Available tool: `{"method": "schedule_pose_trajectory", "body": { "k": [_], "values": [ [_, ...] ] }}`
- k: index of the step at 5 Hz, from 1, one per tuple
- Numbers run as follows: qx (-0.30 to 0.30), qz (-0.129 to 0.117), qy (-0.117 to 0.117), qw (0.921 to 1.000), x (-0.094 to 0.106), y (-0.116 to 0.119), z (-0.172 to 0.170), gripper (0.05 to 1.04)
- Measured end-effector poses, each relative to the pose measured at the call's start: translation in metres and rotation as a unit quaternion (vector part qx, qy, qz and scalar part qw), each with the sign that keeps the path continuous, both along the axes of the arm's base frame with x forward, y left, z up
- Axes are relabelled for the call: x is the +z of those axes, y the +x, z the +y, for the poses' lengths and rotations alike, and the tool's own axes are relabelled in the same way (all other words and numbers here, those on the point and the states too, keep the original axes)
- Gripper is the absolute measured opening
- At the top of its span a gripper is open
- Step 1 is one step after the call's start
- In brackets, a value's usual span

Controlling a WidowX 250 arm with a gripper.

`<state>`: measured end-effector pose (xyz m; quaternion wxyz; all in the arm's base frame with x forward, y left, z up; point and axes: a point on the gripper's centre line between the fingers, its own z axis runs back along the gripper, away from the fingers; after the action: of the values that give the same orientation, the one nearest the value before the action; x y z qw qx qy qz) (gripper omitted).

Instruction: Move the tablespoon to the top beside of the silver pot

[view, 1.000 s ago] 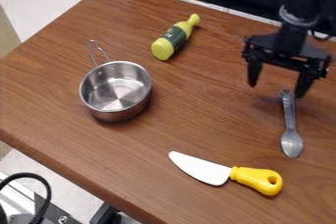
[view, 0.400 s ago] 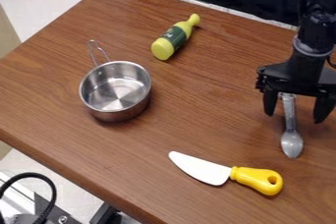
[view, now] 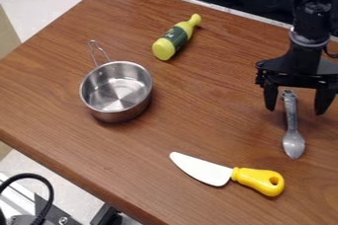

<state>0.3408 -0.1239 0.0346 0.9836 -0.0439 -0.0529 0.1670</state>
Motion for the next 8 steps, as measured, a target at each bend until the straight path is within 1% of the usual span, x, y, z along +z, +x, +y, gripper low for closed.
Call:
{"method": "schedule_pose_trajectory", "body": {
  "k": [1, 2, 3, 4, 5, 6, 7, 8],
  "values": [
    [0.008, -0.001, 0.002, 1.0000, -0.004, 0.001, 0.001, 0.997],
    [0.018, 0.000, -0.006, 0.9998, -0.005, 0.002, -0.001, 0.997],
    [0.023, 0.004, 0.004, 0.9997, -0.010, 0.001, 0.001, 0.997],
    [0.027, 0.007, 0.009, 0.9996, -0.012, 0.005, 0.001, 0.997],
    [0.029, 0.014, 0.014, 0.9994, -0.017, 0.007, 0.000, 0.949],
    [0.032, 0.006, 0.015, 0.9993, -0.019, 0.008, -0.001, 0.698],
    [0.030, 0.006, 0.013, 0.9994, -0.020, 0.006, -0.001, 0.382],
    [0.030, -0.002, 0.013, 0.9995, -0.020, 0.006, 0.000, 0.201]
  ]
}}
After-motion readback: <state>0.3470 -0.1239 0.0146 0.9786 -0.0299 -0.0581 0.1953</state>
